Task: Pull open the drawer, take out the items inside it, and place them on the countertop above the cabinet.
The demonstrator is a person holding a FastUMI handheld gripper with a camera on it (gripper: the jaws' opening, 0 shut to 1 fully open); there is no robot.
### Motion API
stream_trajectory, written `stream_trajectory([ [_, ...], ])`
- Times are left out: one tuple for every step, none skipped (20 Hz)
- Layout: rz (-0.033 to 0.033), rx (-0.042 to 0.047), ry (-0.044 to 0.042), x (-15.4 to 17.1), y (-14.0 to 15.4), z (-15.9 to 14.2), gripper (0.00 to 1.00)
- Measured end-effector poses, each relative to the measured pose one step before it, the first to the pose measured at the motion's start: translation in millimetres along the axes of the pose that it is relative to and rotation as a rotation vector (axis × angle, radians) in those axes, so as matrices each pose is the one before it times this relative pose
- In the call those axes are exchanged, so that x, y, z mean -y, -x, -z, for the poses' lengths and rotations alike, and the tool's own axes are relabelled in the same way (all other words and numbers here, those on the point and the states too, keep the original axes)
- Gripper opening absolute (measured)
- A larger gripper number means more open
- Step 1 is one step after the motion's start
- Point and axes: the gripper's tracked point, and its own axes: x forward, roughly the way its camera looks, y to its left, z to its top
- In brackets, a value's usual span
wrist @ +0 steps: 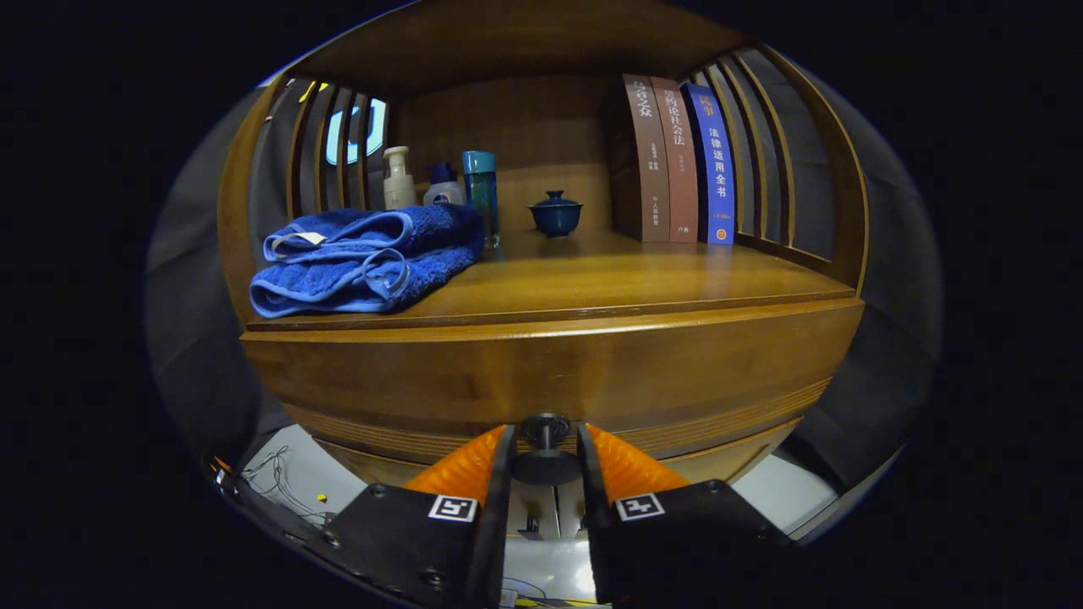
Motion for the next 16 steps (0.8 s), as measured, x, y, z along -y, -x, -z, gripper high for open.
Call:
stream_trajectory([
  [0.00106,-0.00326,-0.00472,0.45,1.15,1.38,0.44],
  [0.00084,-0.00470,-0.00035,-0.06,0.03,0.18,0.34],
  [0.00092,0.00420,-0.00234,0.51,0.73,-0.91,0.34],
  [-0.00200,-0.00830,-0.00129,-0.77,-1.16,0.49,0.34],
  [-0.00320,0.00047,-0.00454,0.54,1.09,-1.04,0.34],
  [-0.00378,-0.00705,-0.00602,0.19,0.00,-0.16,0.34],
  [-0.00252,-0.00289,-0.00196,-0.41,0.54,-0.41,0.34],
  [0.00035,-0.00169,0.00121,0.43,0.73,-0.59,0.34],
  [0.00149,-0.00222,0.00223,0.86,1.95,0.55,0.34],
  [0.00154,-0.00264,0.00430,-0.52,3.77,1.08,0.34],
  [0.00104,-0.00102,0.00237,0.11,3.77,1.64,0.34],
  [0.00086,-0.00190,0.00415,0.10,5.01,2.20,0.34],
  [0.00061,-0.00439,0.00371,0.04,5.25,2.65,0.34],
  [0.00198,-0.00363,0.00085,0.62,6.52,2.94,0.34],
  [0.00141,-0.00503,0.00111,0.04,6.43,2.87,0.34],
  [0.00096,-0.00389,0.00004,0.23,7.10,2.88,0.34],
])
